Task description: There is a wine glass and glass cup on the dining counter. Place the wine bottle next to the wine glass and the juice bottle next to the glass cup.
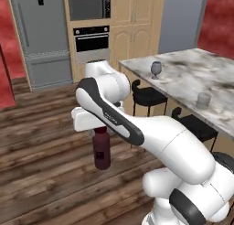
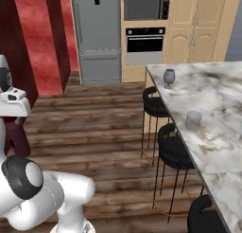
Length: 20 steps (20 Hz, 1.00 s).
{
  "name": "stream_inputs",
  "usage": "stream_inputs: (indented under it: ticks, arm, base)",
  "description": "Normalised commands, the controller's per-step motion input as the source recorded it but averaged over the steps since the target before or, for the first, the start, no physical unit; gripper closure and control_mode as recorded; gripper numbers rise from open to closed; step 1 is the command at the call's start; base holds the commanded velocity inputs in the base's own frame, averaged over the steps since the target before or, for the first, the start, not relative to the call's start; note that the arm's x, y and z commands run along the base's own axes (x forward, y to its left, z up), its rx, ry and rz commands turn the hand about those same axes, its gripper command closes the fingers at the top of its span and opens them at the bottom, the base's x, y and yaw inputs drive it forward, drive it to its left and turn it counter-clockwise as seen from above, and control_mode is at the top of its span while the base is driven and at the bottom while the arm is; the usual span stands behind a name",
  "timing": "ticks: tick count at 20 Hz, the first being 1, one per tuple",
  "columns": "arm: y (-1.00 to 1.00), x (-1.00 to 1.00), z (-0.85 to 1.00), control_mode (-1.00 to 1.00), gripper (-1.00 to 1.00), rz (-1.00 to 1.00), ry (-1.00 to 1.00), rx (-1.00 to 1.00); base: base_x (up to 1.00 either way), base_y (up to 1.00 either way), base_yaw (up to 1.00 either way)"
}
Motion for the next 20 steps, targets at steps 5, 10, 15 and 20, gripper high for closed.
stream_inputs:
  ticks: [5,10,15,20]
  arm:
    - [0.00,0.00,0.00,1.00,1.00,0.00,0.00,0.00]
    - [0.00,0.00,0.00,1.00,1.00,0.00,0.00,0.00]
    - [0.00,0.00,0.00,1.00,1.00,0.00,0.00,0.00]
    - [0.00,0.00,0.00,1.00,1.00,0.00,0.00,0.00]
  base:
    - [0.64,0.00,-0.38]
    - [0.56,0.00,-0.46]
    - [0.51,0.01,-0.51]
    - [0.50,0.02,-0.52]
